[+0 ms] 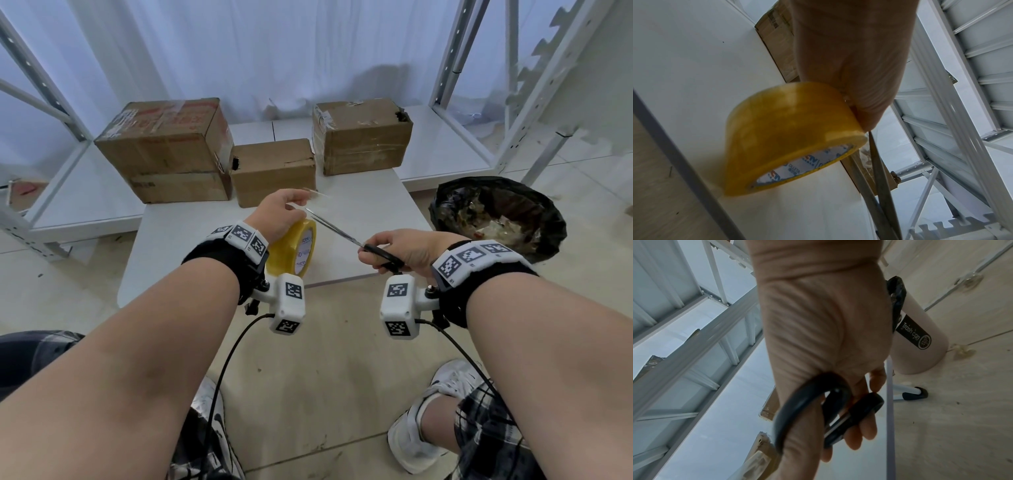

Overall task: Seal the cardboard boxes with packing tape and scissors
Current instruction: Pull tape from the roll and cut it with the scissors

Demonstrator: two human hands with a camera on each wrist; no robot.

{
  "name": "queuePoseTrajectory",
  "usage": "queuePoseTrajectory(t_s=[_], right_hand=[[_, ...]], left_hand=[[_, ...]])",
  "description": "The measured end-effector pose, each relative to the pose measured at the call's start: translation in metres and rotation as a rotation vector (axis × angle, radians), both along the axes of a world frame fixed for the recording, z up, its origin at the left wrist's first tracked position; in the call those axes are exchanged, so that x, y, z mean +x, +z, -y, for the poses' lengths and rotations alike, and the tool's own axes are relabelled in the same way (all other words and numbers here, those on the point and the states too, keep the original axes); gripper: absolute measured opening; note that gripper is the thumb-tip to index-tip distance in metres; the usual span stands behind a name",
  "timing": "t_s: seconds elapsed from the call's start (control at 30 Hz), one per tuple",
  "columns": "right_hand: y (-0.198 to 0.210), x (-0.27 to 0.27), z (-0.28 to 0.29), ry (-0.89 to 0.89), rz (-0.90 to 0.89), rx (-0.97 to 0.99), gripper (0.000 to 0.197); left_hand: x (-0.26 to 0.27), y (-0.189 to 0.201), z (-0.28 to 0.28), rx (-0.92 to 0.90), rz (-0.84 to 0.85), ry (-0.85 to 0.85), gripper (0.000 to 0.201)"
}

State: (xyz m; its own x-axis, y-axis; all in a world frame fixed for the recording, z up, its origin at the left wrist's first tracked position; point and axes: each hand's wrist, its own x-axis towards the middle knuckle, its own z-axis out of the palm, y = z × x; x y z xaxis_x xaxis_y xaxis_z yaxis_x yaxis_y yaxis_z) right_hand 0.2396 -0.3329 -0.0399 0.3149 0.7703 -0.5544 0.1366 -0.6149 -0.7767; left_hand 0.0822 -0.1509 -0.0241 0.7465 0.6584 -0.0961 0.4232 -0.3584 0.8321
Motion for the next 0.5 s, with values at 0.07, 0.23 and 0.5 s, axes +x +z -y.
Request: queuePoseTrajectory(t_s=[0.07, 0.23, 0.5], right_hand=[[0.004, 0.001, -0.004, 0.026, 0.04, -0.001, 0.03], [0.015, 0.003, -0.015, 0.086, 0.147, -0.025, 0.03], [0.028, 0.001, -0.022, 0.14, 0.245, -0.038, 0.034]], left_hand=[[-0.001, 0.001, 0.001, 0.004, -0.011, -0.014, 0.039], [-0.003, 0.004, 0.001, -0.003, -0.026, -0.037, 0.037], [-0.003, 0.004, 0.0, -0.004, -0.032, -0.057, 0.038]])
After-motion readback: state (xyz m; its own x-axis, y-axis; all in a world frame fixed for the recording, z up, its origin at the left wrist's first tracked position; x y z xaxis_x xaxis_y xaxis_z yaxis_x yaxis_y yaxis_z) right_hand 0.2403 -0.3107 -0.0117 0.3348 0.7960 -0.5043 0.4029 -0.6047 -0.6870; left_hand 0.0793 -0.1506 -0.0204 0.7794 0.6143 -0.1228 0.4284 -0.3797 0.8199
